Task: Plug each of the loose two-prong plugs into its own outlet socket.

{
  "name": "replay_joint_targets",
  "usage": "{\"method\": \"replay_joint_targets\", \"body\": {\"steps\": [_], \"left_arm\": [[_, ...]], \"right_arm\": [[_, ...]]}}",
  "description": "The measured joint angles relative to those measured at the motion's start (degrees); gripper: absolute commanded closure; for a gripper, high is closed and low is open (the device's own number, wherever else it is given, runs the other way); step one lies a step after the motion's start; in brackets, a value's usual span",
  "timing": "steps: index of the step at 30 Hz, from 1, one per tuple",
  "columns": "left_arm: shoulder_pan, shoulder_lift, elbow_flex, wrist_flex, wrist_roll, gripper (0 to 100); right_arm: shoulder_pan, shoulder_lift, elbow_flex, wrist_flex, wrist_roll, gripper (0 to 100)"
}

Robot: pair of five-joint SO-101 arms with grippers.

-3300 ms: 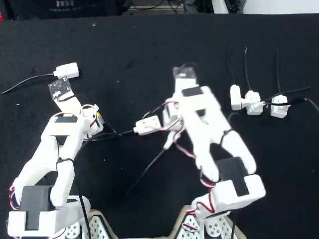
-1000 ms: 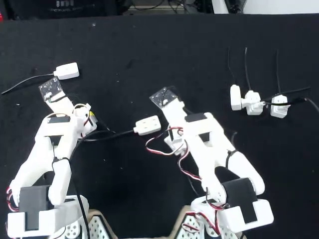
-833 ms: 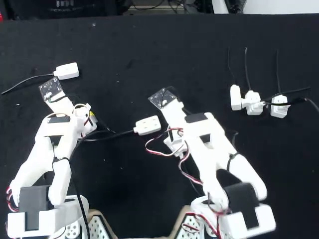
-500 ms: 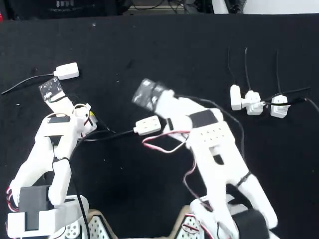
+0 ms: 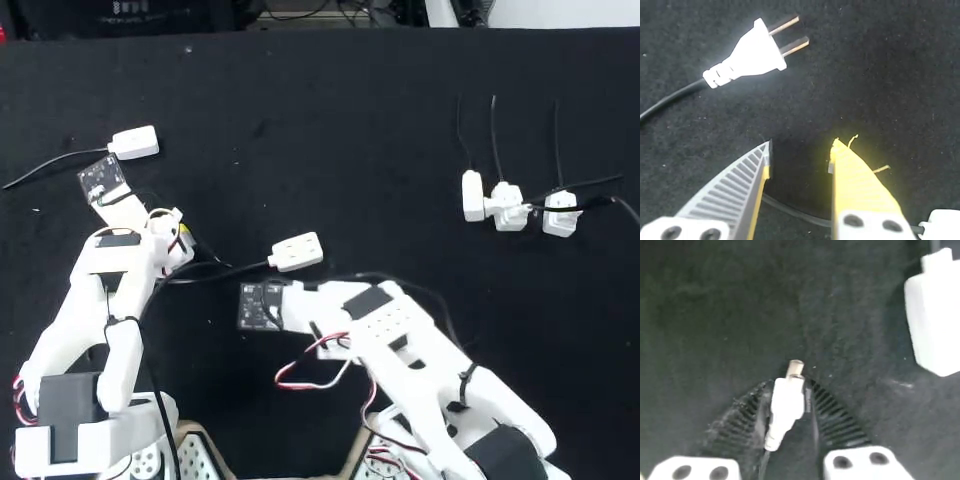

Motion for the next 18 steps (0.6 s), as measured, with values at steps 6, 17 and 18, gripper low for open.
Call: {"method": "replay_joint_targets", "body": {"steps": [6,17,18], "left_arm": [[0.0,0.0,0.0,0.0,0.0,80],[0.0,0.0,0.0,0.0,0.0,80],[0.0,0.0,0.0,0.0,0.0,80]], "right_arm": [[-0.1,0.0,0.2,-0.2,-7.7,86.9],[1.9,-0.1,0.6,1.1,-8.0,98.2],[2.6,-0.1,0.6,0.4,-8.0,98.8]]}}
